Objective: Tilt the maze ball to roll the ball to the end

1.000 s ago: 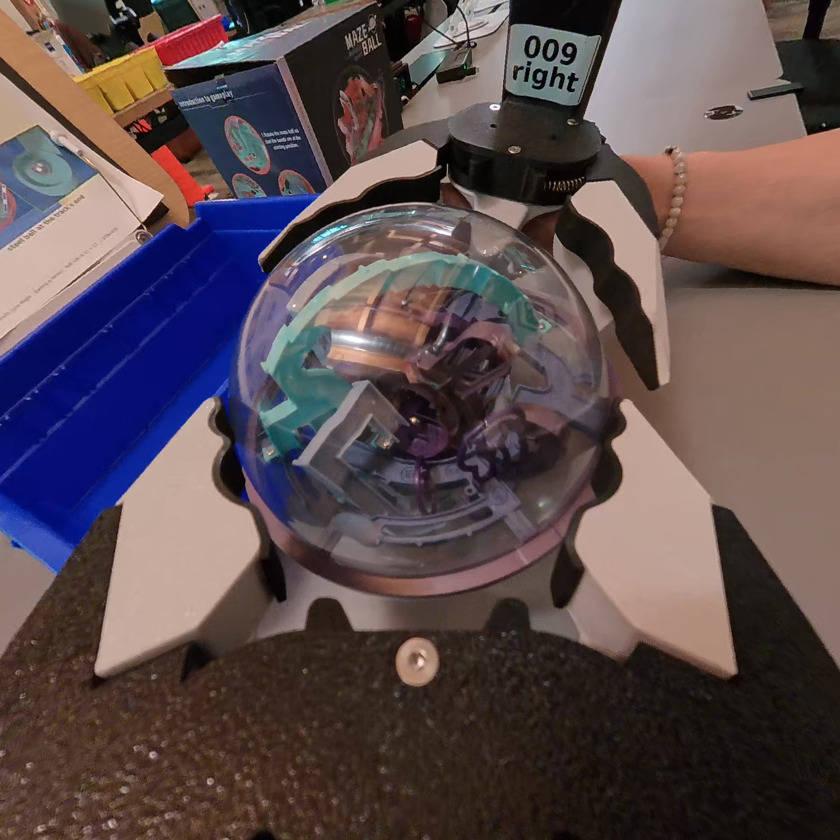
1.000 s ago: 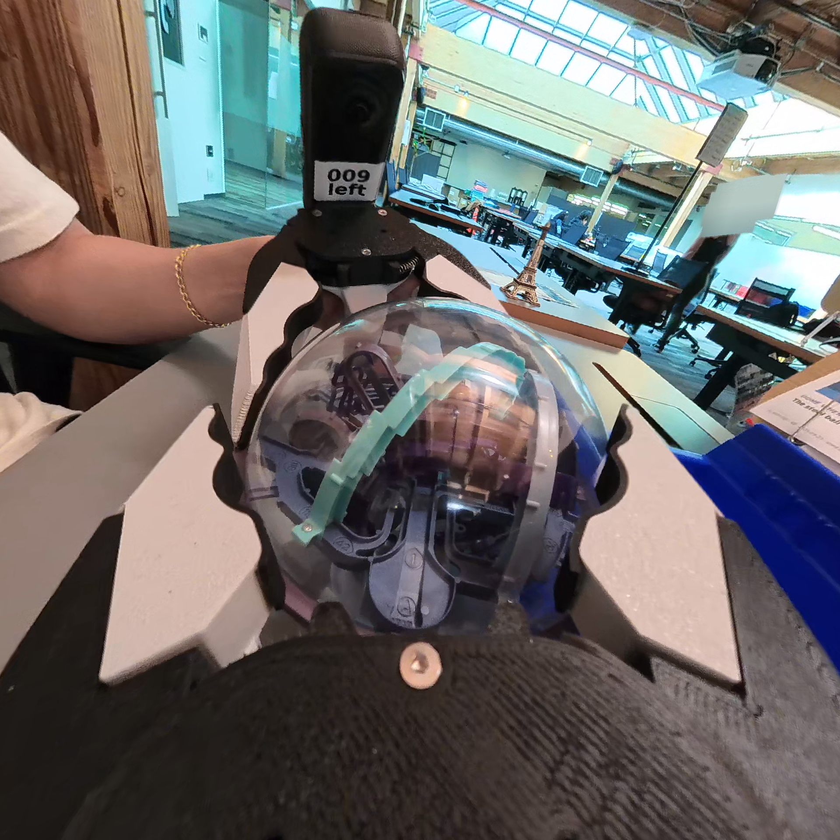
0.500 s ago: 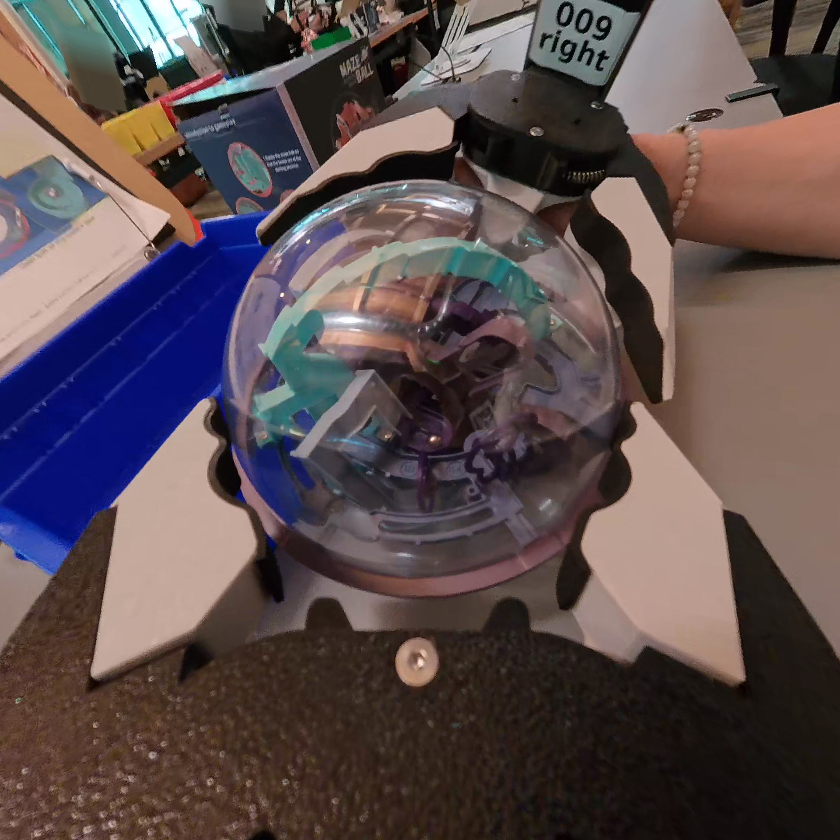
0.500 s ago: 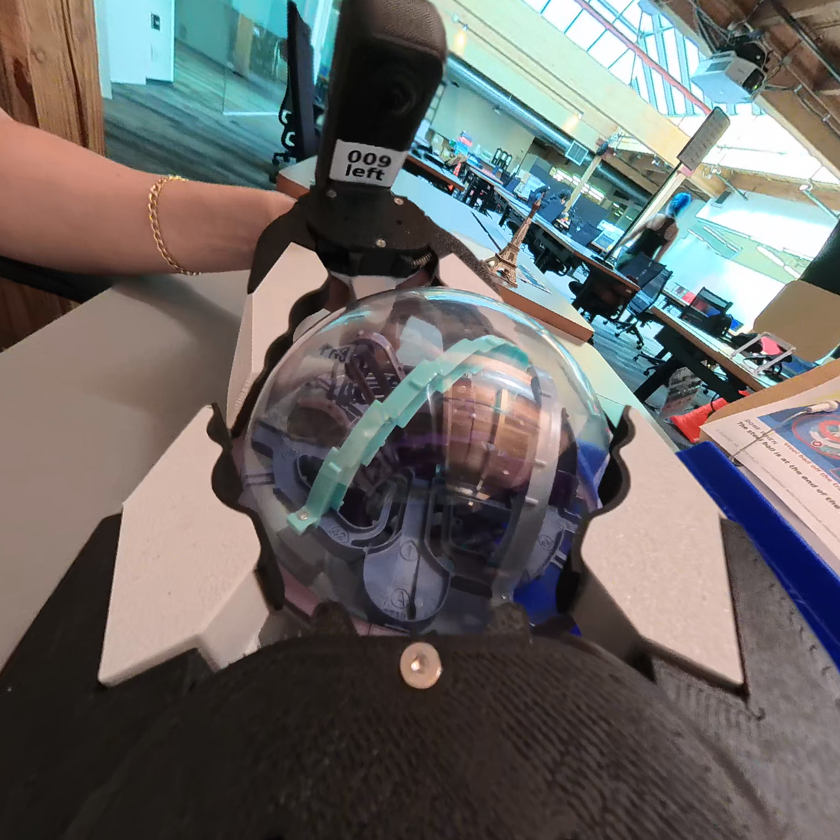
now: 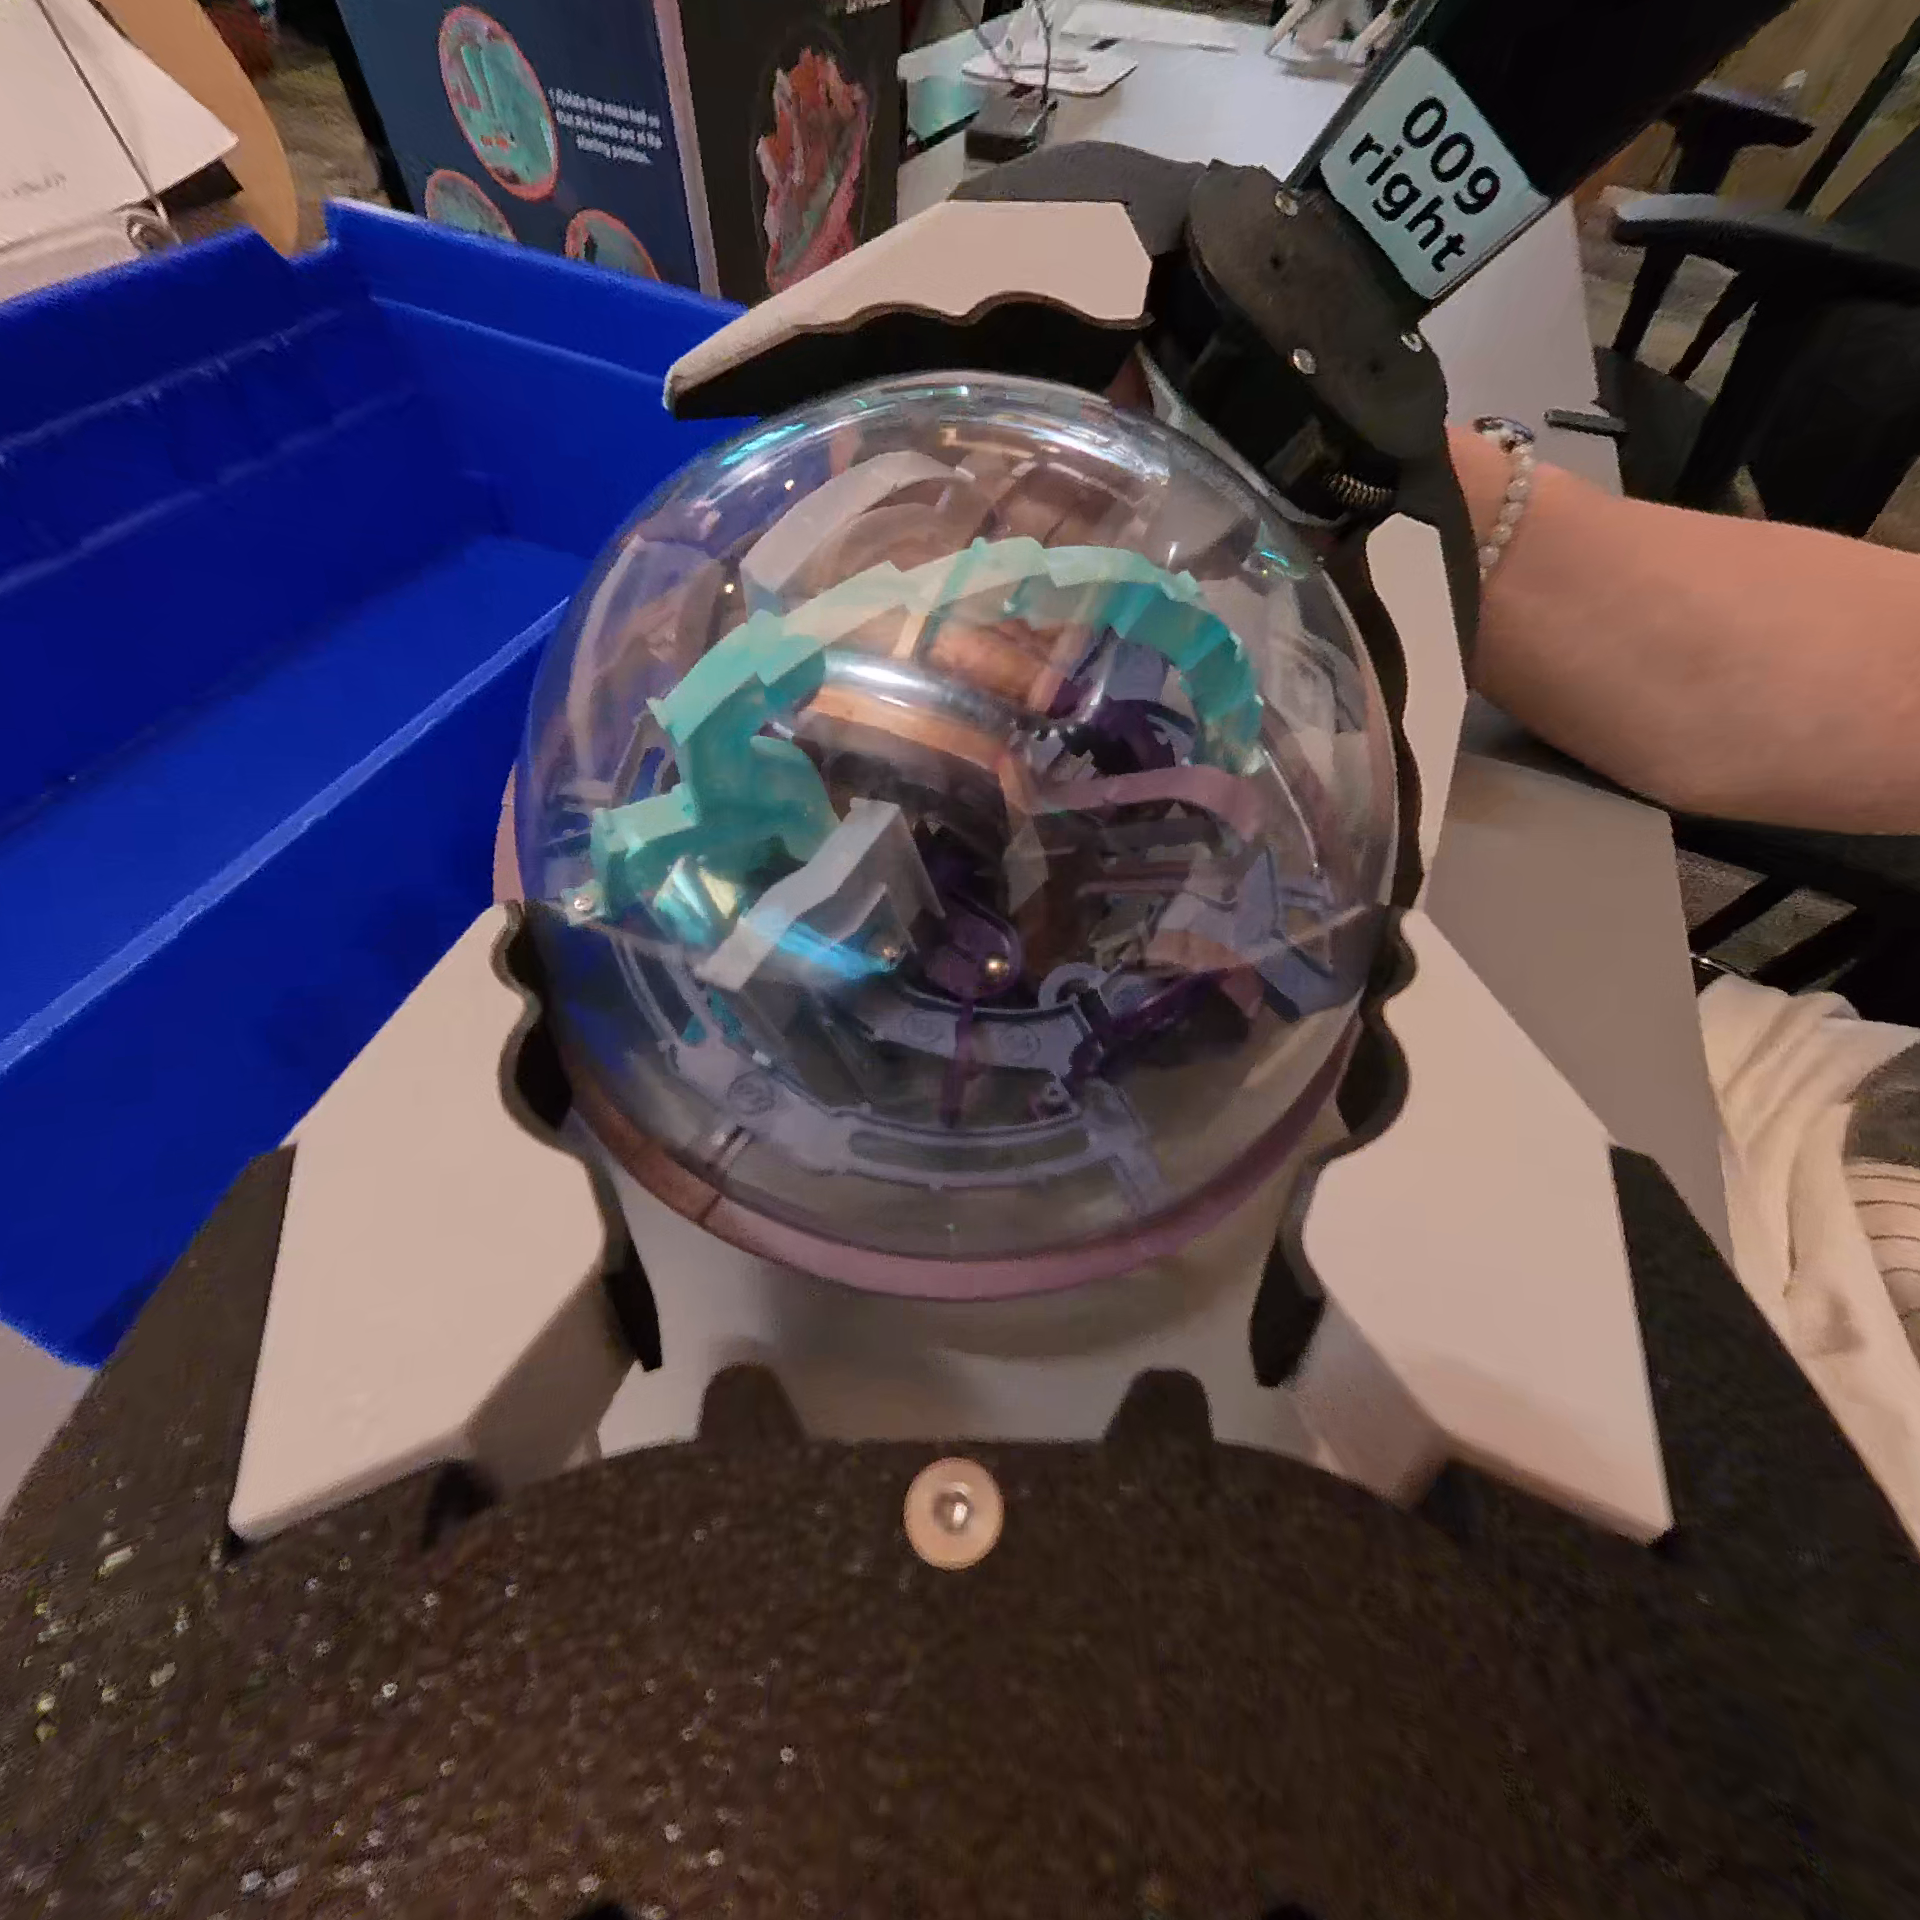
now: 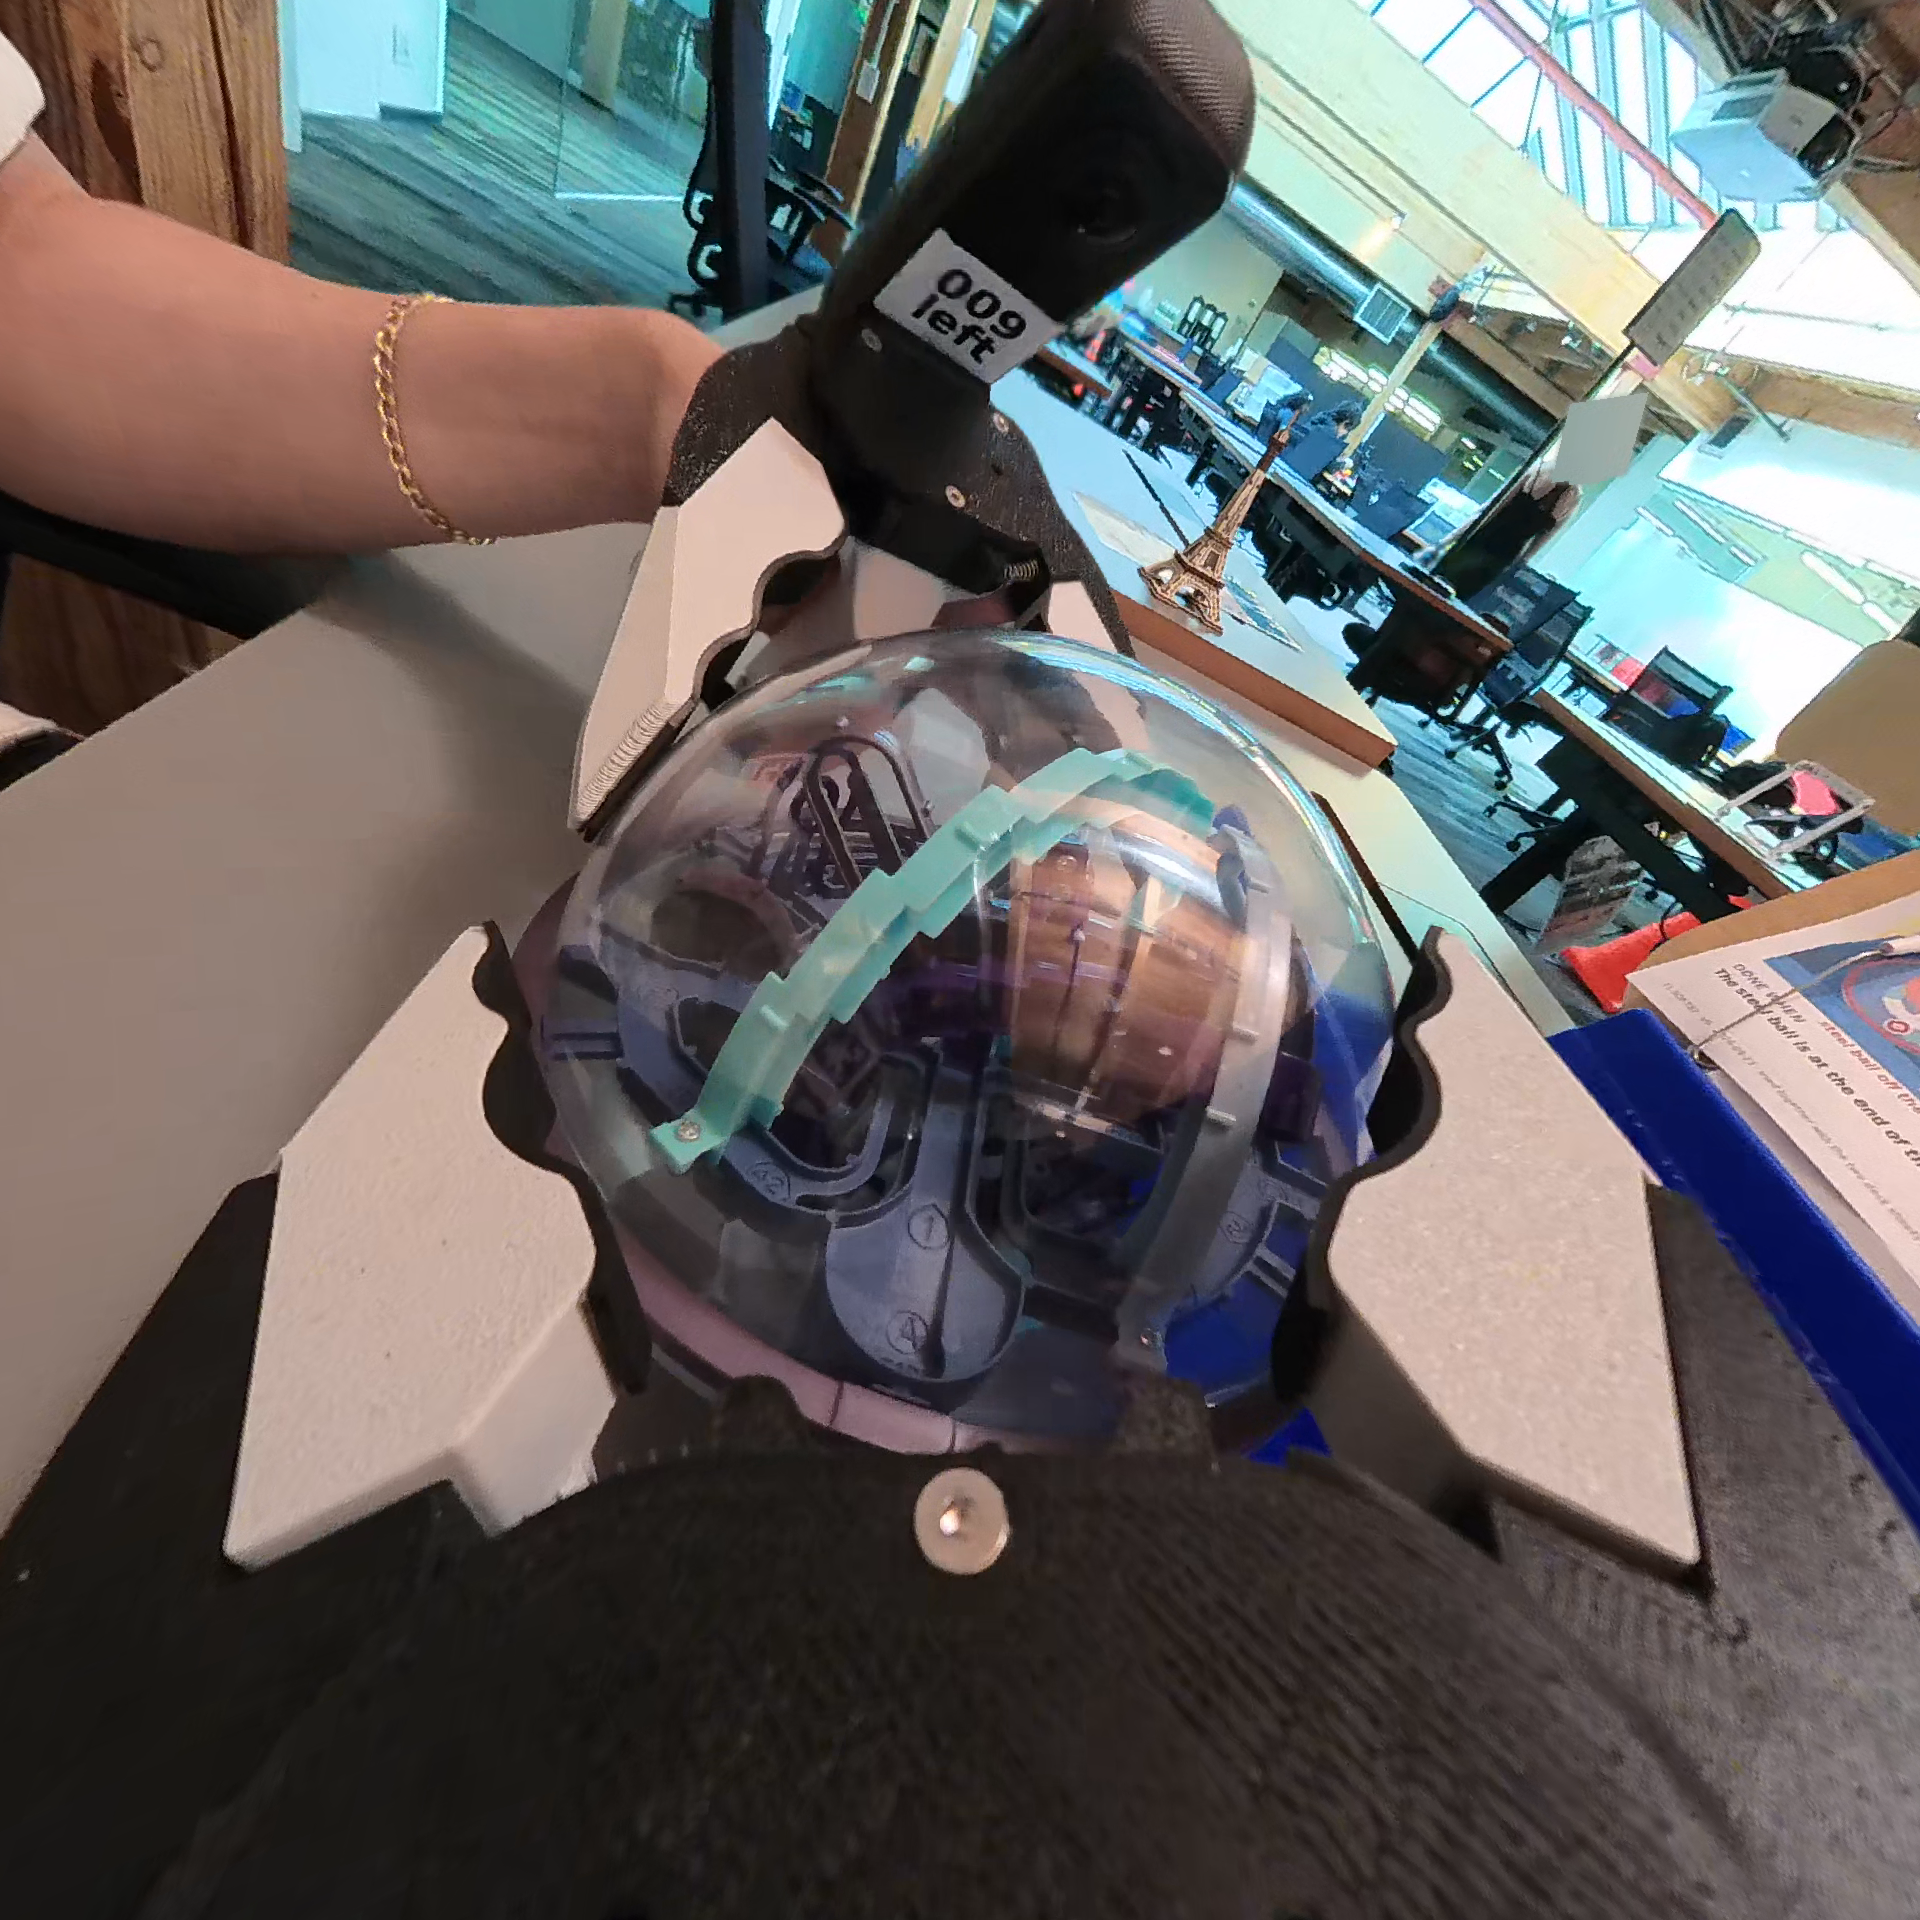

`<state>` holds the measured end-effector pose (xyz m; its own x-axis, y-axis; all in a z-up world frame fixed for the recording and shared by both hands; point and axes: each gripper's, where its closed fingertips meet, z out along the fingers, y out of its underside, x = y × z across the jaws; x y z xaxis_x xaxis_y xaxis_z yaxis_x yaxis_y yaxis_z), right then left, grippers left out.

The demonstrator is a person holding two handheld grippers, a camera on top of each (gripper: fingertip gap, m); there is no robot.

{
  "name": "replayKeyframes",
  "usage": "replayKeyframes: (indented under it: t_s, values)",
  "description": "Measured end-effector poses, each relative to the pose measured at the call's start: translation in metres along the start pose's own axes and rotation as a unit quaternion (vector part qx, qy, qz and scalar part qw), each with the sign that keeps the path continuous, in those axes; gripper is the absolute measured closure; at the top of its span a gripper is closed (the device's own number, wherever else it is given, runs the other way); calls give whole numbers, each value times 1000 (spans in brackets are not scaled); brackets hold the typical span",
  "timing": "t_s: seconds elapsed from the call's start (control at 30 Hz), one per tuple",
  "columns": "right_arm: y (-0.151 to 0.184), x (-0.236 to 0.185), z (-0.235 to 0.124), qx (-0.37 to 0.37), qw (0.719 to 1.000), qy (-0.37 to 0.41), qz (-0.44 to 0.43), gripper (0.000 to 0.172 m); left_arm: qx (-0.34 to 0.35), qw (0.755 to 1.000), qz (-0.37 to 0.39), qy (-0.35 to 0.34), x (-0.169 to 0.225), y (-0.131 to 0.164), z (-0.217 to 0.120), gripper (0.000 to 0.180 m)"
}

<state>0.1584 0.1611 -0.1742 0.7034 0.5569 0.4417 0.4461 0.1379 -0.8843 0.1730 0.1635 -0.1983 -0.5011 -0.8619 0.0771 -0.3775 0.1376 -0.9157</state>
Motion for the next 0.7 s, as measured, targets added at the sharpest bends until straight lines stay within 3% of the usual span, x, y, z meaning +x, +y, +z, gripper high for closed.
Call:
replayKeyframes:
  t_s: [0.07, 0.23, 0.4, 0.53, 0.7]
  values:
    - [1, 4, 1, 11, 1000, 7, 28, 15, -8, 1000, -9, -13, -2, -2, 1, 31]
    - [8, 5, -1, 11, 999, 6, 41, 23, -2, 988, 147, -40, -4, -1, -4, 27]
    - [11, 2, 8, 3, 999, 3, 52, 14, 41, 980, 193, -39, -2, -11, -8, 26]
    - [7, 3, 10, 12, 999, 10, 43, 14, 2, 985, 167, -41, -5, -4, -8, 26]
    - [-1, 4, 8, 14, 999, 12, 40, 14, -31, 996, 81, -14, -6, 10, -6, 30]
